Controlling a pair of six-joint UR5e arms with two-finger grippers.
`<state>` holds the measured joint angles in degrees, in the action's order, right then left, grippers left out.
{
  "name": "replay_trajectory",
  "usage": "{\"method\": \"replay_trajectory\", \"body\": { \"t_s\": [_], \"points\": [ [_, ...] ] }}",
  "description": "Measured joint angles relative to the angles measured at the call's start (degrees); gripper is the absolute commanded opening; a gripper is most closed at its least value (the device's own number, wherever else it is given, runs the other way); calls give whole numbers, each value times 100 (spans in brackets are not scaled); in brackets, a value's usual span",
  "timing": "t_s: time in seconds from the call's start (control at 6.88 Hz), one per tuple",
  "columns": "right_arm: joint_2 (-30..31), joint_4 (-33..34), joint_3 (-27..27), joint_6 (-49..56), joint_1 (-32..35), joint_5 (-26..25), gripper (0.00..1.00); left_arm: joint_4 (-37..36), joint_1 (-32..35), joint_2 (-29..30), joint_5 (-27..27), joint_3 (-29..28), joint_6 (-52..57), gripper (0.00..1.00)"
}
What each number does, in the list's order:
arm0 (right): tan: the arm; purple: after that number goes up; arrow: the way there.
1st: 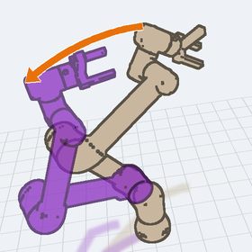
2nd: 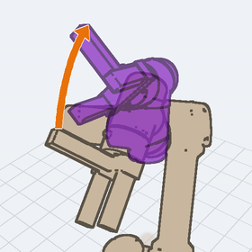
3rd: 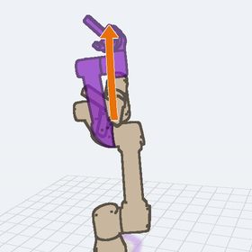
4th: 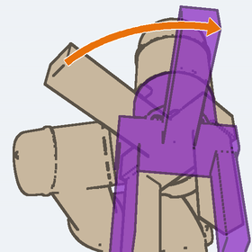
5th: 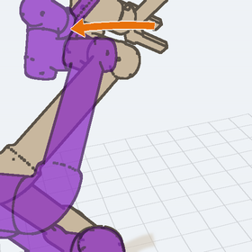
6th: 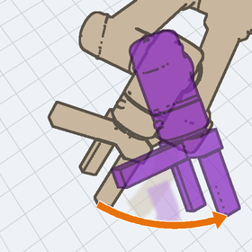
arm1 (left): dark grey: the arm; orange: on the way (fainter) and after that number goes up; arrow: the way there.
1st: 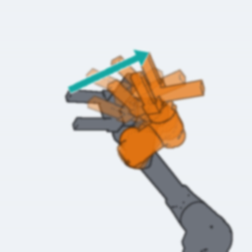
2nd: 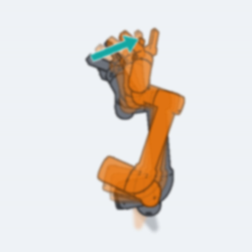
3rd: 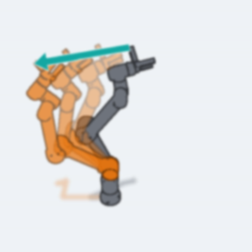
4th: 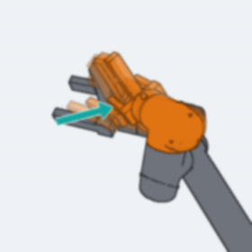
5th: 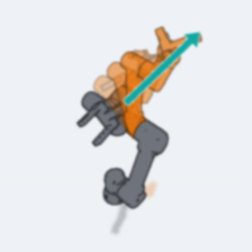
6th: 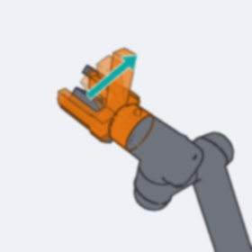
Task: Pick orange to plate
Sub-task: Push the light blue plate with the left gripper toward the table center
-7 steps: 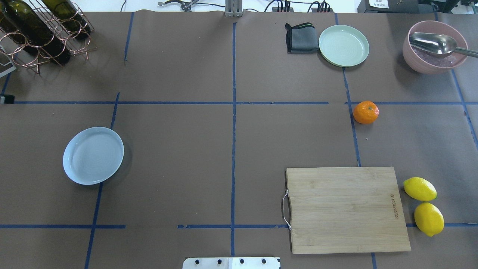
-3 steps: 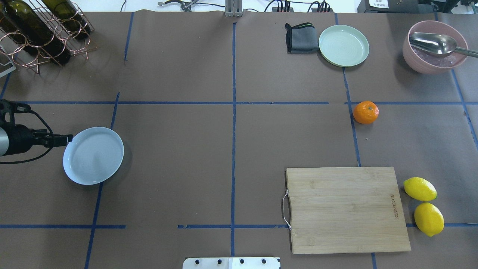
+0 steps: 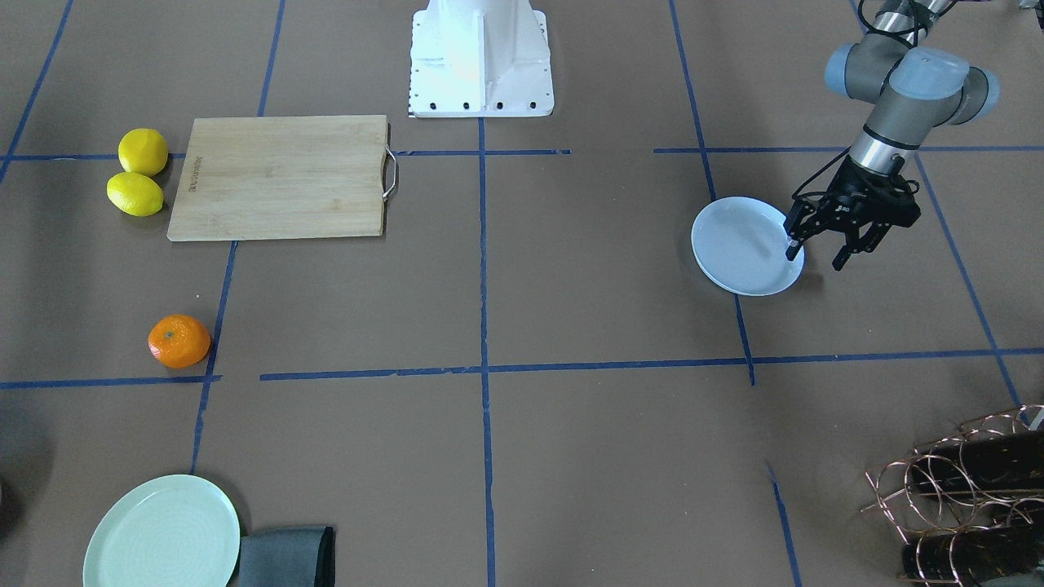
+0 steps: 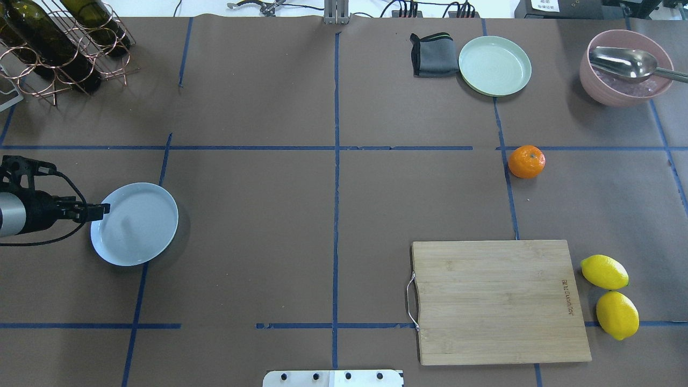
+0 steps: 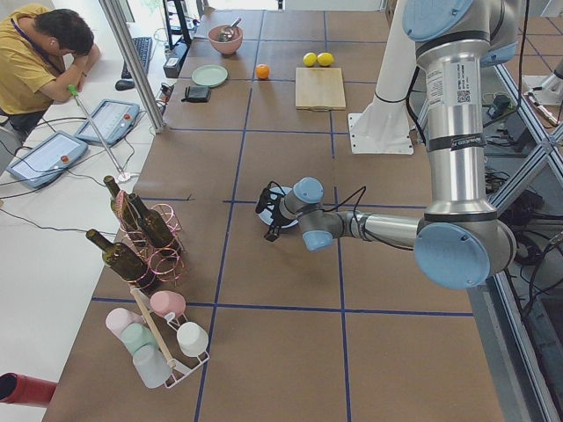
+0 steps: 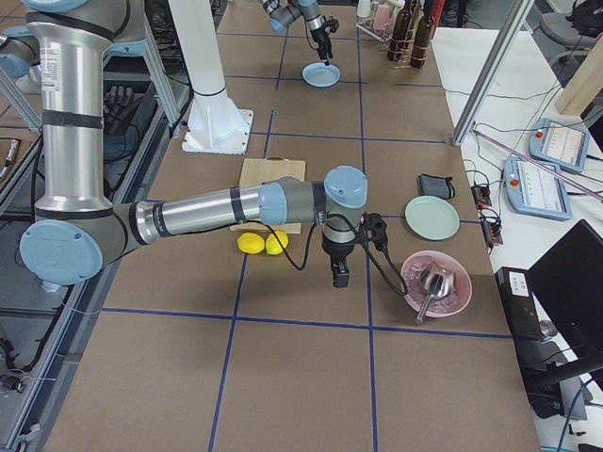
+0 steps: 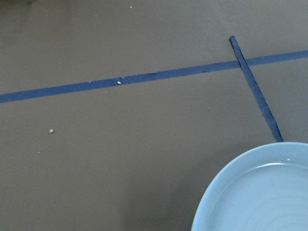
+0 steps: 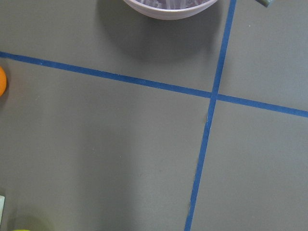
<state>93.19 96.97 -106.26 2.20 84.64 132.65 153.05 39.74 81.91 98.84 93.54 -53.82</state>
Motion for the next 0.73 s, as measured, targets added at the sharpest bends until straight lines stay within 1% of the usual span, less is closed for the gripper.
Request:
{"method": "replay_trajectory", "body": {
  "t_s": [0.58,0.73],
  "points": [
    [5,2,9,0,0,-2,100,-3,-50,17,35,5,-12,27],
    [5,4,14,0,0,-2,100,-3,-56,25,51,5,-8,12]
  ]
}}
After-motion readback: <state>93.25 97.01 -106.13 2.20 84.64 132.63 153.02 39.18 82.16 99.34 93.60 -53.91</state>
